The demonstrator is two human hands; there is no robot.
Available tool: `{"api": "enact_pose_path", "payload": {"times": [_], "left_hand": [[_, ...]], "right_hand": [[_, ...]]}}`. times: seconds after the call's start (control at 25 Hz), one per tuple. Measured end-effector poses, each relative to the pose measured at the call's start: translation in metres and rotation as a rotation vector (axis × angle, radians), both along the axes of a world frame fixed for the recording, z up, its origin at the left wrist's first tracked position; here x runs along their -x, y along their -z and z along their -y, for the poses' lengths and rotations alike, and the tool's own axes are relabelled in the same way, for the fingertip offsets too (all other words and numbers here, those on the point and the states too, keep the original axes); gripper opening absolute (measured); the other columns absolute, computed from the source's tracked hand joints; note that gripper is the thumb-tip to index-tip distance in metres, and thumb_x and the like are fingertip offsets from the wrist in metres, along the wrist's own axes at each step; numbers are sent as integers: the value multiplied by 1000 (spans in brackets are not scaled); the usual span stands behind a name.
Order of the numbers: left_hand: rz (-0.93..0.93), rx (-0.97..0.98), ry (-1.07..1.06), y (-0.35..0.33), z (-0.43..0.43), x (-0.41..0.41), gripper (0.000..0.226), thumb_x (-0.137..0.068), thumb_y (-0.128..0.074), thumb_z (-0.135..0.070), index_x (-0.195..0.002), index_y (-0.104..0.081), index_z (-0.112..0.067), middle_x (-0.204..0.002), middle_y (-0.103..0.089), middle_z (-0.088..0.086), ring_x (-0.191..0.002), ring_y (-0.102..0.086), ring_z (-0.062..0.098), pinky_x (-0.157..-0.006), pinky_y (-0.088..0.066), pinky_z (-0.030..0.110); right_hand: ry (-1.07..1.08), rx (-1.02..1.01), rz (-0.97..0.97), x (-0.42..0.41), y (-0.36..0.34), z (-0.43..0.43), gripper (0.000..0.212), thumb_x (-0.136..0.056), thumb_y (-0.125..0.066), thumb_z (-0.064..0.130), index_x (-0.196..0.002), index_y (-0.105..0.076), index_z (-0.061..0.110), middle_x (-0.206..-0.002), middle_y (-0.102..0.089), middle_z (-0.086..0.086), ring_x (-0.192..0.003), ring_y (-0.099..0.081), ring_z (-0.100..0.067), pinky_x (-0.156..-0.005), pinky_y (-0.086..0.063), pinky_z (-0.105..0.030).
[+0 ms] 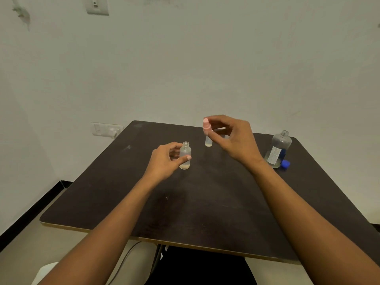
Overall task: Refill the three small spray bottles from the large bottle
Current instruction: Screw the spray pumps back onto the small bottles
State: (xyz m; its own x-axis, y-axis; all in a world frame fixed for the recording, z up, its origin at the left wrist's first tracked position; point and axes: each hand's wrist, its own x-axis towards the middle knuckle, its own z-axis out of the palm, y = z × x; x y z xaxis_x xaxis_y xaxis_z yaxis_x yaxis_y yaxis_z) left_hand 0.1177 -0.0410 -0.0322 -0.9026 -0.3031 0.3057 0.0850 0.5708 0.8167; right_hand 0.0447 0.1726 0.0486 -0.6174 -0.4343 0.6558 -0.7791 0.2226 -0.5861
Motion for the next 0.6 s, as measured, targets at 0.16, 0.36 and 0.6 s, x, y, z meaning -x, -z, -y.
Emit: {"api": "enact_pose_path", "payload": {"times": [0.16,0.36,0.6], "left_hand": [[-19,8,47,-12,-28,4,44,-85,-87,-37,-126,-74,-27,-108,-77,-14,-96,-71,-5,-82,-52,6],[-17,2,83,-19,-51,5,48,-85,-86,-36,-130,-73,-23,-115,-77,-10,-101,-72,3,-88,-54,14],[-12,-1,109,-19,-62,3,50,-86,-86,-35,-132,-72,-23,-118,-77,-8,-102,-71,2,-89,-53,14]], "right_hand": [[-20,124,66,-7,-31,-17,31,-93,-82,26,-122,-76,16,-107,-79,8,-97,-76,-5,-86,-58,-17],[-81,220,144,-10,-43,-28,33,-90,-84,20,-121,-76,13,-106,-81,5,-96,-78,-11,-85,-59,-19],[-123,242,233,-6,-32,-30,29,-89,-85,18,-117,-76,18,-99,-81,14,-94,-78,-6,-80,-57,-14]]}}
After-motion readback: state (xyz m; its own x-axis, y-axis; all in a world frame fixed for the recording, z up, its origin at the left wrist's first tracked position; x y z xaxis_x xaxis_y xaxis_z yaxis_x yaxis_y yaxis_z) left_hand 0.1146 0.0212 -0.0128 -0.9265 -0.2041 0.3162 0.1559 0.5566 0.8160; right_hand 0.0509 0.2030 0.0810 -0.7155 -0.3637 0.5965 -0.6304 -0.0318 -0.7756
